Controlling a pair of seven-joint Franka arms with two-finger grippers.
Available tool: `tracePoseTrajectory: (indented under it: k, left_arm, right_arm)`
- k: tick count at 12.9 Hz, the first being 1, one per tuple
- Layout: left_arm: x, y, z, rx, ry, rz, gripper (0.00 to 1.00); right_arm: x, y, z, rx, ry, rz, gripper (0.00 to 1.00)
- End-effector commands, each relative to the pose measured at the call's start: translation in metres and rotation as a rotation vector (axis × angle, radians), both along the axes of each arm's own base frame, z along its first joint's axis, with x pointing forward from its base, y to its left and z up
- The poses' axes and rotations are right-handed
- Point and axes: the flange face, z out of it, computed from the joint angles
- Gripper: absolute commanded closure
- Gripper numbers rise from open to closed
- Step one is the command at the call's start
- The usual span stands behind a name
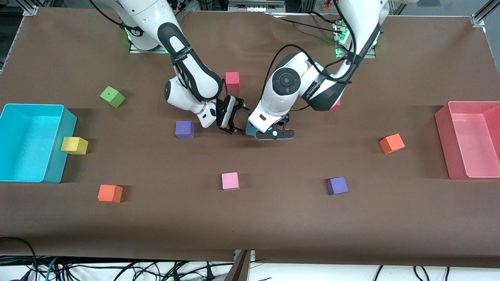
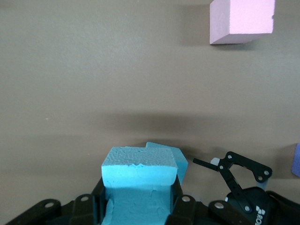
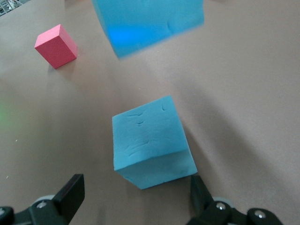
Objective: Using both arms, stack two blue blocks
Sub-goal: 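Carry the cyan cube above the placed cube with the left gripper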
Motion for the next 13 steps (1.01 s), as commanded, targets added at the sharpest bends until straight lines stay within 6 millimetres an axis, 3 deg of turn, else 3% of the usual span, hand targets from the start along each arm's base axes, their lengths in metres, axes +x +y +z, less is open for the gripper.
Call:
tracePoseTrajectory:
  k: [1,3,13]
  left_arm:
    - [0.006,-0.016,-0.006,-0.003,-0.036,0.027,1.0]
    - [0.004,-0.018,-0.017,0.001,-0.02,0.028,1.0]
    - [-0.015,-0.023,-0.031,0.024,-0.001,-0.094,1.0]
  right_arm:
    - [0.001,0.0,-0.002,0.02,-0.004,0.0,0.0]
    - [0.001,-0.001,-0.002,0.02,-0.004,-0.001,0.0]
    - [0.003,-0.002,-0.001,0.02,-0.005,-0.005,0.0]
